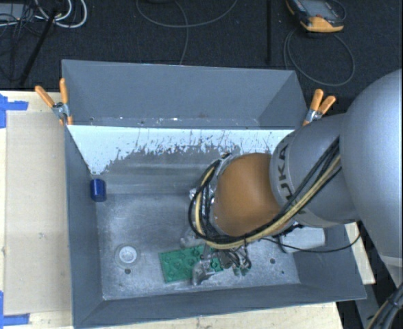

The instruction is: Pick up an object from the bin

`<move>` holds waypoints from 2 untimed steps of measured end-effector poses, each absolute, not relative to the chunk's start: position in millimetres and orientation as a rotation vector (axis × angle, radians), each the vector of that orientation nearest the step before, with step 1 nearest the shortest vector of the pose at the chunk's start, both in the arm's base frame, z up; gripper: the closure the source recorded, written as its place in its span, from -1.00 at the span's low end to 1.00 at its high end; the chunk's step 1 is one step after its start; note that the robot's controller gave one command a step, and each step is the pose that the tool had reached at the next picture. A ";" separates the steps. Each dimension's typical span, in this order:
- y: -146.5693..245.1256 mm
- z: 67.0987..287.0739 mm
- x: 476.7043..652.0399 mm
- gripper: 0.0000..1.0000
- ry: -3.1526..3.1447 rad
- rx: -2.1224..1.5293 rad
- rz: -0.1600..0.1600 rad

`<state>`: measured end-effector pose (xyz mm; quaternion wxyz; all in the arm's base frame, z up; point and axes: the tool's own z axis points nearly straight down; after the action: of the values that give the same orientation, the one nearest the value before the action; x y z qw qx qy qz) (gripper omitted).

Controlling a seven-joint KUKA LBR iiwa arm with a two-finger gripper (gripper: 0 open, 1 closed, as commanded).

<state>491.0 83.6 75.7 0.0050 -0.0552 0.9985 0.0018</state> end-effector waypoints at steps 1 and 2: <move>83.4 108.7 491.6 1.00 3.135 -0.168 0.002; 83.3 129.3 492.1 1.00 3.137 -0.164 0.001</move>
Offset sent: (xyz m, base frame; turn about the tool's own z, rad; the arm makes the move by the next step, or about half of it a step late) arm -0.0001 0.0001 0.0319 0.0000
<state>492.1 83.3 129.3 0.0003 -0.0522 0.9986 0.0004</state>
